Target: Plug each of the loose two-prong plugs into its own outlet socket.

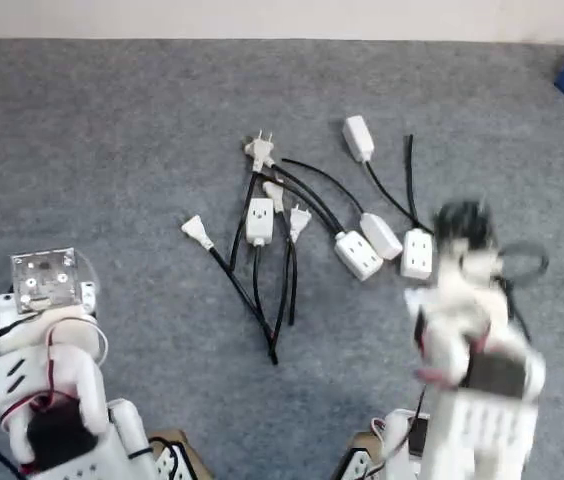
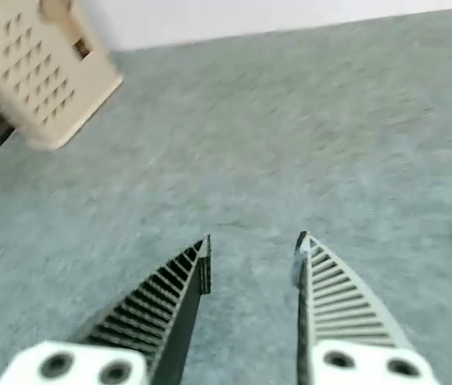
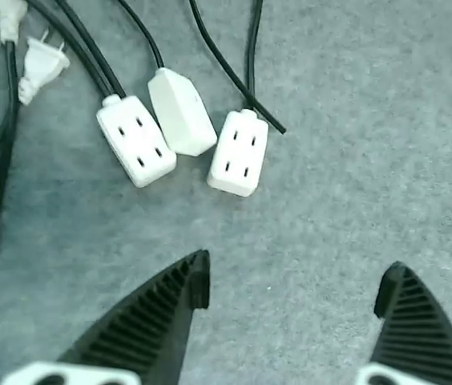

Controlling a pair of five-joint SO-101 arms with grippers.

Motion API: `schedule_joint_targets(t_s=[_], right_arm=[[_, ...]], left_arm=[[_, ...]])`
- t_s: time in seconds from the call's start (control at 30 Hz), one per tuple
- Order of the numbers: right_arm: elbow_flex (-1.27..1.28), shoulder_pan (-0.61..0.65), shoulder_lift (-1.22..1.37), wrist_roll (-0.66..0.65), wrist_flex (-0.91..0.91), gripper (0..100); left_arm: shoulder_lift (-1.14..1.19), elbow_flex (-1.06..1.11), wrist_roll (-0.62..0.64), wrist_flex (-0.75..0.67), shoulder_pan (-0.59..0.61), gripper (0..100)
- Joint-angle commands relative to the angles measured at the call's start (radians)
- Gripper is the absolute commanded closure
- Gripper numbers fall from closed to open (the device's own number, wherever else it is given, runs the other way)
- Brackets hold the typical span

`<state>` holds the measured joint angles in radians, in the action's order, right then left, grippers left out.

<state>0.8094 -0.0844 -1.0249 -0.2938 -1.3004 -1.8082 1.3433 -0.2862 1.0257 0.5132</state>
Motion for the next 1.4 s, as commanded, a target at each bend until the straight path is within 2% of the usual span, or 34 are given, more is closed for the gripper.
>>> schedule_joint_targets(t_s=[0.0,0.13,0.23,0.33,0.47,0.6,0.73,0.83,1.03,1.17,1.23,1.37], right_arm=[[-0.329,0.050,0.469,0.057,-0.065,67.0],[-0.555,0.084,0.791,0.060,-0.151,67.0],[-0.667,0.082,0.924,0.061,-0.185,67.0],[-0.697,0.094,0.958,0.061,-0.208,67.0],[-0.697,0.122,0.958,0.061,-0.214,67.0],[-0.696,0.125,0.961,0.025,-0.214,67.0],[-0.696,0.124,0.963,-0.103,-0.206,67.0],[-0.697,0.122,0.969,-0.129,-0.176,67.0],[-0.696,0.124,0.972,-0.123,-0.150,67.0],[-0.662,0.048,1.050,-0.077,-0.050,67.0],[-0.659,0.030,1.135,-0.020,-0.018,67.0],[-0.664,0.041,1.237,-0.008,-0.002,67.0]], left_arm=[[0.016,-0.203,0.006,0.180,-0.107,82],[0.217,-0.305,0.005,0.199,-0.130,81],[0.536,-0.440,0.005,0.207,-0.131,81],[0.941,-0.676,0.003,0.247,-0.140,81],[1.469,-1.130,0.003,0.482,-0.240,82],[1.819,-1.569,0.003,0.726,-0.308,82],[1.954,-1.791,0.006,0.741,-0.325,82],[2.008,-1.827,0.002,0.741,-0.372,82],[2.140,-1.828,0.002,0.741,-0.421,82],[2.173,-1.794,-0.002,0.743,-0.449,82],[2.175,-1.767,-0.049,0.743,-0.486,82],[2.167,-1.716,-0.118,0.741,-0.547,82]])
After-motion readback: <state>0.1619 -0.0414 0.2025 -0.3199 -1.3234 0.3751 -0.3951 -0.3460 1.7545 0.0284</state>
